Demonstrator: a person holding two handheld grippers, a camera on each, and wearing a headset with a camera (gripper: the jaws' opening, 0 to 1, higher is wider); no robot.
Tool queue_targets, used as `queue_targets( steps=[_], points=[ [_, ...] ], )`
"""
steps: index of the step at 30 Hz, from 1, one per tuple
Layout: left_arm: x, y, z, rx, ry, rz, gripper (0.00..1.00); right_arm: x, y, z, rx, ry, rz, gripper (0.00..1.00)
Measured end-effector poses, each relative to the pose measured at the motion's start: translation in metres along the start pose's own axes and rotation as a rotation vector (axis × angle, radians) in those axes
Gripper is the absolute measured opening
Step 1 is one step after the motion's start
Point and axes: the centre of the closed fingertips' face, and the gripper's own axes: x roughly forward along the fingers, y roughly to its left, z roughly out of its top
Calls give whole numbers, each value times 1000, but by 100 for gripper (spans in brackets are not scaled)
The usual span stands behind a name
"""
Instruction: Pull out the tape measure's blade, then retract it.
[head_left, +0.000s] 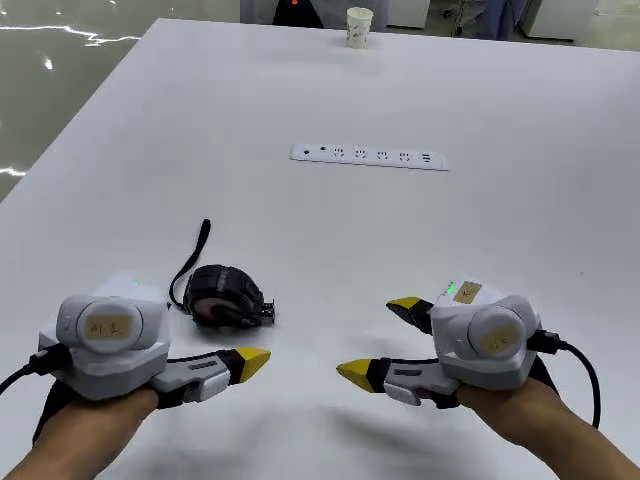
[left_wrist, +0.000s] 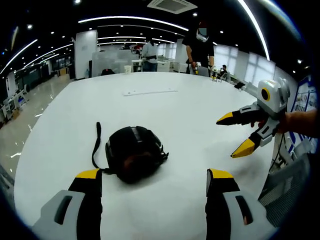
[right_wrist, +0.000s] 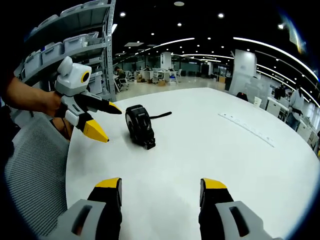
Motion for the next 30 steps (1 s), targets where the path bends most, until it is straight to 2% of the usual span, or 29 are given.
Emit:
queue_targets(
  steps=[11, 23, 30],
  points=[
    [-12, -6, -3, 19, -21, -29, 88, -18, 6, -2, 30, -26, -36, 69],
    [-23, -18, -10, 47, -29, -52, 92, -31, 20, -10, 65, -40, -61, 75],
    [-30, -24, -12, 50, -37, -63, 94, -39, 23, -10, 95, -54, -94, 80]
  ],
)
